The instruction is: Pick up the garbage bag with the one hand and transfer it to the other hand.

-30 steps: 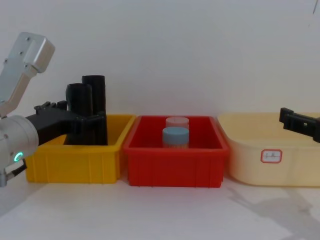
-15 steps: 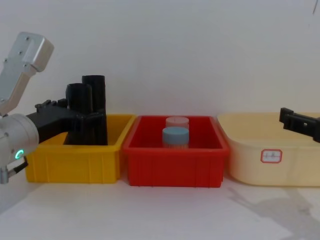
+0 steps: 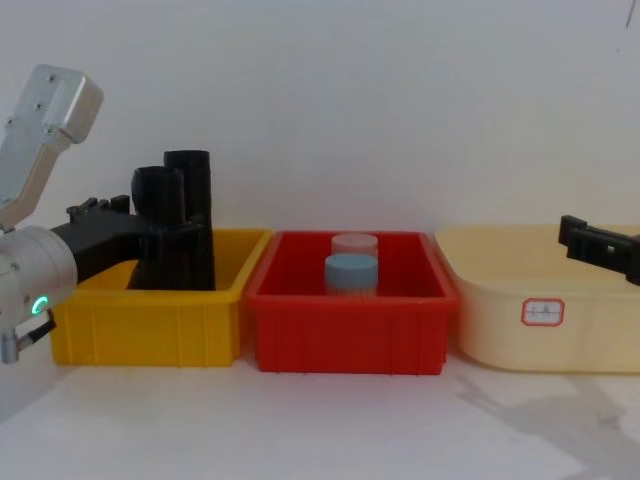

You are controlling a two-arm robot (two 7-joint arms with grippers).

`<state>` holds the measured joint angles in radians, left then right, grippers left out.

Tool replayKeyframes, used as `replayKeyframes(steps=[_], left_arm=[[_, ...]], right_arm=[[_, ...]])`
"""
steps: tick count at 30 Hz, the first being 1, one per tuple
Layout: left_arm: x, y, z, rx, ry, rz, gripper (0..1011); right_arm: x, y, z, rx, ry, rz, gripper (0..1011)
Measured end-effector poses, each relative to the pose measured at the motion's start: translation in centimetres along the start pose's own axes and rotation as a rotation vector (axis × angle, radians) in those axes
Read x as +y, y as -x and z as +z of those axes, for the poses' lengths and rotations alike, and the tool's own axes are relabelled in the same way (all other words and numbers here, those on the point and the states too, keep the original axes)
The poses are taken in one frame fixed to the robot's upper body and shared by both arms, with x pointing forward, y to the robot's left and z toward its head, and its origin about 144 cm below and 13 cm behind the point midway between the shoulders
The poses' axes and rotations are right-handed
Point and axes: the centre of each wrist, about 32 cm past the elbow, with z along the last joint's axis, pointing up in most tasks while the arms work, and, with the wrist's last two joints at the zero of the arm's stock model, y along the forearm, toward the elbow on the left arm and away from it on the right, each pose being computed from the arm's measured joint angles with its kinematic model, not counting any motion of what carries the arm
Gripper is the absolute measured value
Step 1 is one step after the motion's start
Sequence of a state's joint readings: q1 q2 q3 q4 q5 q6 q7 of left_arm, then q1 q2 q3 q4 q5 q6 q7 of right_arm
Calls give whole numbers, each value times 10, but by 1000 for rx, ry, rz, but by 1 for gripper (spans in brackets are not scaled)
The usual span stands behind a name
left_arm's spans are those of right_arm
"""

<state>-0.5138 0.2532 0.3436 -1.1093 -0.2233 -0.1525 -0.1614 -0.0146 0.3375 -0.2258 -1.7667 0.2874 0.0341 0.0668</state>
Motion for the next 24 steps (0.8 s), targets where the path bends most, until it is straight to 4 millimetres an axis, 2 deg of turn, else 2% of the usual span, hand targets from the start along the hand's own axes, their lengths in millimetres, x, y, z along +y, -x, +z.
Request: replayKeyframes(steps=[19,24], left_arm=[[-16,-2,-5,0,-7,16,1002],[-21,-2,-5,6,-6,22,916]], right_arm=[[0,0,0,0,0,0,1001],[0,0,0,0,0,0,1001]])
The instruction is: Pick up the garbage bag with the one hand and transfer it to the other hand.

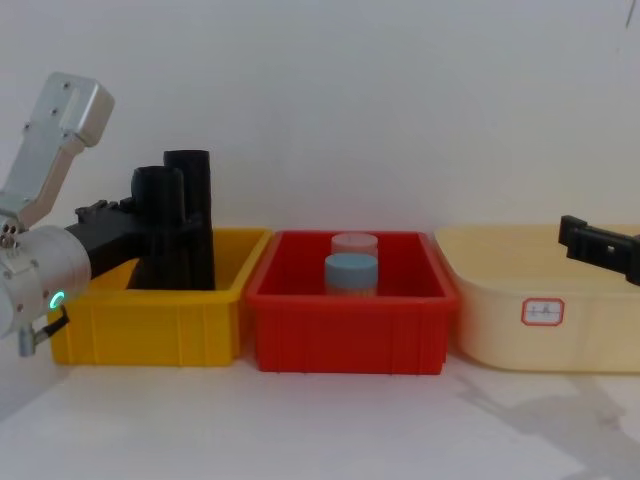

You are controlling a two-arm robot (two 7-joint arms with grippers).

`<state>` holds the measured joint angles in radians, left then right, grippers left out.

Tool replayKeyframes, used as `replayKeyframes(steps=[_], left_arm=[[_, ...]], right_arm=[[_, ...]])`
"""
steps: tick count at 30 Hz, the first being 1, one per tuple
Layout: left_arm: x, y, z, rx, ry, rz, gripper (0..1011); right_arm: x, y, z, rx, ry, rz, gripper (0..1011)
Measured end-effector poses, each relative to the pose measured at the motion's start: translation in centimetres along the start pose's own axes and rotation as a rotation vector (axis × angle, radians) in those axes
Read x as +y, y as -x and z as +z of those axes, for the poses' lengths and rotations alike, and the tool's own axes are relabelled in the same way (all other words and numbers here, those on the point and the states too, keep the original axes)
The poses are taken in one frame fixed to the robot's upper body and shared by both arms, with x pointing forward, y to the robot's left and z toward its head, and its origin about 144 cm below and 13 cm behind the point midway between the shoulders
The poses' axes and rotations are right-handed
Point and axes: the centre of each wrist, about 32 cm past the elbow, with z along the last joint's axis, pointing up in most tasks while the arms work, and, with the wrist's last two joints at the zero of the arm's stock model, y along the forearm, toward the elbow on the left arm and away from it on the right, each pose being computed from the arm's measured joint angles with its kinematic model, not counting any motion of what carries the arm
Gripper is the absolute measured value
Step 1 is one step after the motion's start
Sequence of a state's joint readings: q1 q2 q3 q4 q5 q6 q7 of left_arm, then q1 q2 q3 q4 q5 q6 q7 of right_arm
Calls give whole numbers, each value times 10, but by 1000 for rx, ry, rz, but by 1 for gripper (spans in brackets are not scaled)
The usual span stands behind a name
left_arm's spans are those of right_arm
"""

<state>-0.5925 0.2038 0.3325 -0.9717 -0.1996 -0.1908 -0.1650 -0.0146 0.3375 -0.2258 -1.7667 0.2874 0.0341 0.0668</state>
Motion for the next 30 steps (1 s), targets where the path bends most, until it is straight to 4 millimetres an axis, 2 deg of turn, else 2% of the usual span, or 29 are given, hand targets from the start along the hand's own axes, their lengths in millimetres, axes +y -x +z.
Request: replayKeyframes(steps=[13,20,30], left_arm=[[-6,0,7,10,37,15,557],[-7,1,19,14,85,-14,506],[-10,8,47,40,196,-111,442]], right_arm=[[0,0,0,0,0,0,1001],[0,0,0,0,0,0,1001],[0,0,0,0,0,0,1001]])
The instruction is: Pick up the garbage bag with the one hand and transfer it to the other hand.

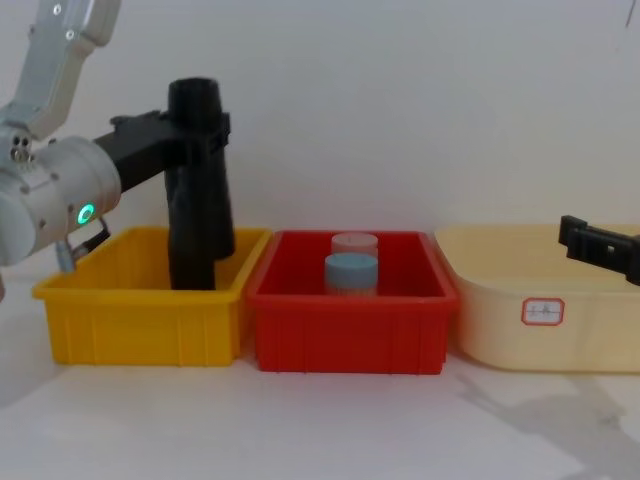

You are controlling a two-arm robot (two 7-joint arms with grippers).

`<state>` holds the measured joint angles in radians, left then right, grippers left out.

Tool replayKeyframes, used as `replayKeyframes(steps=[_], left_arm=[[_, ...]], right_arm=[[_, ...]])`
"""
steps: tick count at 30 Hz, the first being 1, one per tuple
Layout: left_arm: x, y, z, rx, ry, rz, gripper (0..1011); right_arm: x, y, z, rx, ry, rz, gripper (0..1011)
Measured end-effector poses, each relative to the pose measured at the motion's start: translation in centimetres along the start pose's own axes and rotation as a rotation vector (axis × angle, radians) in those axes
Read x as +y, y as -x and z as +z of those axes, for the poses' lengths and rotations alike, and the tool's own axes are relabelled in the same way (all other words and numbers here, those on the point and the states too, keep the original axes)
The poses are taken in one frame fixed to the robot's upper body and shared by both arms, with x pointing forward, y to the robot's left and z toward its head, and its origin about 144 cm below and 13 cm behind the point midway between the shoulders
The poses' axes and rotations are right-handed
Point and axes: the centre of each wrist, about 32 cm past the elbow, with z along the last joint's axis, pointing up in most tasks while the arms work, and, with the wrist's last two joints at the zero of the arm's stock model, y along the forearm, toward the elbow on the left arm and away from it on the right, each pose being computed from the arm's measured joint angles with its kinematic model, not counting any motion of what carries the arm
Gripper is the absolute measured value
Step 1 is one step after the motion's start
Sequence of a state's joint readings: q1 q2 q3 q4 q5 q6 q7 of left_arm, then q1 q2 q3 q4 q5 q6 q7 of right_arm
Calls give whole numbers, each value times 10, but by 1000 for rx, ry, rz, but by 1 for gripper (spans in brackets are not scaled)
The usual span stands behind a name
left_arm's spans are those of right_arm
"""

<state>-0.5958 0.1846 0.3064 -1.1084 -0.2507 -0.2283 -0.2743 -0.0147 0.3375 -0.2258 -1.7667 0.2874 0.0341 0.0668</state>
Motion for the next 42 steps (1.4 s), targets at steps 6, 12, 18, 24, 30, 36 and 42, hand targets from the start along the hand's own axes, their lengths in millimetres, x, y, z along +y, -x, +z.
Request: replayKeyframes(steps=[6,12,18,24,30,36,42], left_arm=[[-7,6,14,27,56,-74,415],[-14,13,24,60,93,-153,401],[-20,19,29,95,108,-225,401],[-28,28,34,139,115,-315,401],[-36,37,35,184,105,-405,401],[-45,48,34,228,86,-502,401],[-54,59,30,266,57,-595,401]], right_arm=[[0,0,0,0,0,0,1001],[0,0,0,0,0,0,1001],[0,0,0,0,0,0,1001],[0,0,0,0,0,0,1001],[0,0,0,0,0,0,1001],[0,0,0,0,0,0,1001],[0,0,0,0,0,0,1001]])
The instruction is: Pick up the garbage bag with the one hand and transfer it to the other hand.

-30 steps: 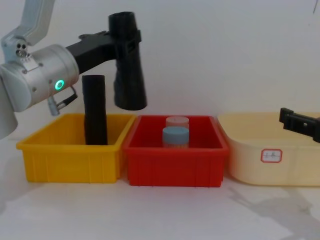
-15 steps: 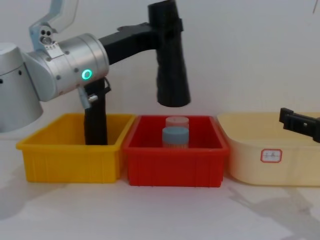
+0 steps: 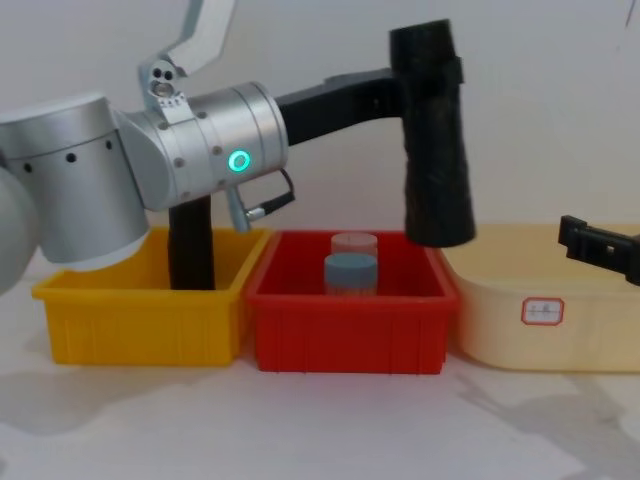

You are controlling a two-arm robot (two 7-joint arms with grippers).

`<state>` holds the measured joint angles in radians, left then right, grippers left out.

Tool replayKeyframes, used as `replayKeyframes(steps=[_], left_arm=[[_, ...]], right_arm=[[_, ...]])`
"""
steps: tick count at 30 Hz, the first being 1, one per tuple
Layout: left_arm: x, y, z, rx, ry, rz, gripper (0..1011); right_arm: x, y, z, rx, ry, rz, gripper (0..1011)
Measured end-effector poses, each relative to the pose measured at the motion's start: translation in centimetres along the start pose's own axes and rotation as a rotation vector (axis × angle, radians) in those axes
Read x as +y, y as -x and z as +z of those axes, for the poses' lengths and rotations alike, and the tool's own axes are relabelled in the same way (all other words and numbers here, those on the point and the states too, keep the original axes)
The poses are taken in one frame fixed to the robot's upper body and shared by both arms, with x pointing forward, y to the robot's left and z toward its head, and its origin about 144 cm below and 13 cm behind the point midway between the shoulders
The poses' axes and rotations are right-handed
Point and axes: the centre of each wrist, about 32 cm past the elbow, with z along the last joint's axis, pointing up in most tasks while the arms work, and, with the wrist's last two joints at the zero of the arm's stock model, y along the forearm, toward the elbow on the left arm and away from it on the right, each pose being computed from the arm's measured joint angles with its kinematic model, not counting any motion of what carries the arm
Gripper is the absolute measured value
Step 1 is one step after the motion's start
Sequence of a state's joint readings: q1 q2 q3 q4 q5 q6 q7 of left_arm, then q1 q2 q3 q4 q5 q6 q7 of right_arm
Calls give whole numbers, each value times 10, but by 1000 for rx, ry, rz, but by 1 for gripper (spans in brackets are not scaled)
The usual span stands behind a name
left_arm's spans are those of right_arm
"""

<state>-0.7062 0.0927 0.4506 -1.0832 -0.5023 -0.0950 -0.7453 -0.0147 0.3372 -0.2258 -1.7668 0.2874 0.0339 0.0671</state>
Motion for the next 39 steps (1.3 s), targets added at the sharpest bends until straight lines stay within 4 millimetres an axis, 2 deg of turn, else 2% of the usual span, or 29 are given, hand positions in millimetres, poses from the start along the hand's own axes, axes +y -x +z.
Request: replayKeyframes(steps=[13,39], left_arm=[[-13,3,-9,57,-40,-76,401],[-14,3,-13,80,-51,-71,401]], right_arm=[[3,1,4,7,-20,44,1001],[10,4,9,-1,-33,99,1001]])
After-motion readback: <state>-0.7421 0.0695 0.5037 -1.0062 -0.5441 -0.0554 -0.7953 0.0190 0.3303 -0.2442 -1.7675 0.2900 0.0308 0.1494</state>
